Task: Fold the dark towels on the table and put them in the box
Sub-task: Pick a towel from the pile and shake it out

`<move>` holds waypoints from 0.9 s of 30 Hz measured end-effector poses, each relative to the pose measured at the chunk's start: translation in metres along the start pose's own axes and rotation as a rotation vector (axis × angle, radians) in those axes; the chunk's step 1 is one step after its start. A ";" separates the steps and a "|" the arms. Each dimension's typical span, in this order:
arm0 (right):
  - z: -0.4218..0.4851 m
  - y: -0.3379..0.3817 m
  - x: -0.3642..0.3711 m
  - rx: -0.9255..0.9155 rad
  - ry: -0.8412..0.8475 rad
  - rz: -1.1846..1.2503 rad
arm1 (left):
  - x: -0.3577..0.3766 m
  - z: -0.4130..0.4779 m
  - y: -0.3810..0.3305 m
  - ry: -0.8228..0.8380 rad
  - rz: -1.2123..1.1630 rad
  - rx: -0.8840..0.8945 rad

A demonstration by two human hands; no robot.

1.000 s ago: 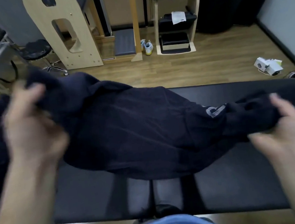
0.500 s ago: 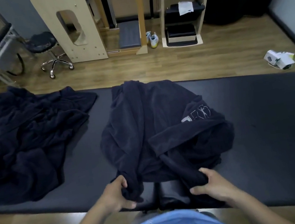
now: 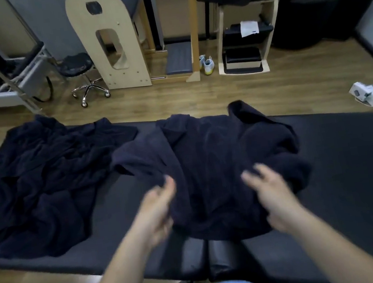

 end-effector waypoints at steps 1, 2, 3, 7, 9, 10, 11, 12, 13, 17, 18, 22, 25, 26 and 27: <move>-0.013 -0.033 0.025 0.073 0.151 -0.109 | -0.010 -0.002 0.043 0.029 0.164 -0.108; -0.026 -0.068 0.041 0.165 0.275 -0.168 | -0.022 -0.005 0.078 0.060 0.257 -0.184; -0.033 -0.093 0.049 0.234 0.339 -0.183 | -0.033 -0.007 0.101 0.063 0.269 -0.231; -0.031 -0.129 0.039 0.368 0.217 -0.280 | -0.060 -0.008 0.126 -0.075 -0.075 -0.327; -0.017 -0.110 0.026 0.253 0.072 -0.278 | -0.058 -0.002 0.105 -0.083 -0.111 -0.220; -0.011 -0.095 0.020 0.195 0.006 -0.257 | -0.056 0.003 0.090 -0.086 -0.106 -0.141; -0.004 -0.082 0.014 0.169 -0.051 -0.205 | -0.052 0.006 0.076 -0.096 -0.117 -0.068; 0.001 -0.072 0.011 0.198 -0.070 -0.121 | -0.048 0.010 0.064 -0.099 -0.157 -0.016; 0.003 -0.067 0.014 0.276 -0.030 -0.010 | -0.039 0.010 0.052 -0.080 -0.220 0.018; -0.003 -0.044 0.036 0.374 0.220 0.101 | -0.034 0.016 0.035 -0.126 -0.275 0.058; -0.003 -0.040 0.036 0.296 0.232 0.003 | -0.043 0.016 0.035 -0.172 -0.180 0.094; 0.007 -0.047 -0.009 0.036 -0.043 -0.552 | -0.099 0.014 0.026 -0.368 0.249 0.254; 0.013 -0.054 -0.062 0.121 -0.271 -0.011 | -0.155 0.001 0.019 -0.533 -0.102 0.189; 0.014 -0.055 -0.080 0.158 -0.341 0.168 | -0.169 -0.001 0.014 -0.515 -0.293 0.184; 0.014 -0.056 -0.092 0.197 -0.392 0.256 | -0.178 -0.005 0.005 -0.496 -0.437 0.192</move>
Point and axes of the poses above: each hand's wrist, its own z-axis towards the middle knuckle, its own x-axis out of the palm, y = z × x, the point moved 10 cm from there along z, towards the middle knuckle, and after that the axes turned 15 degrees about -z, right-handed, at the moved point
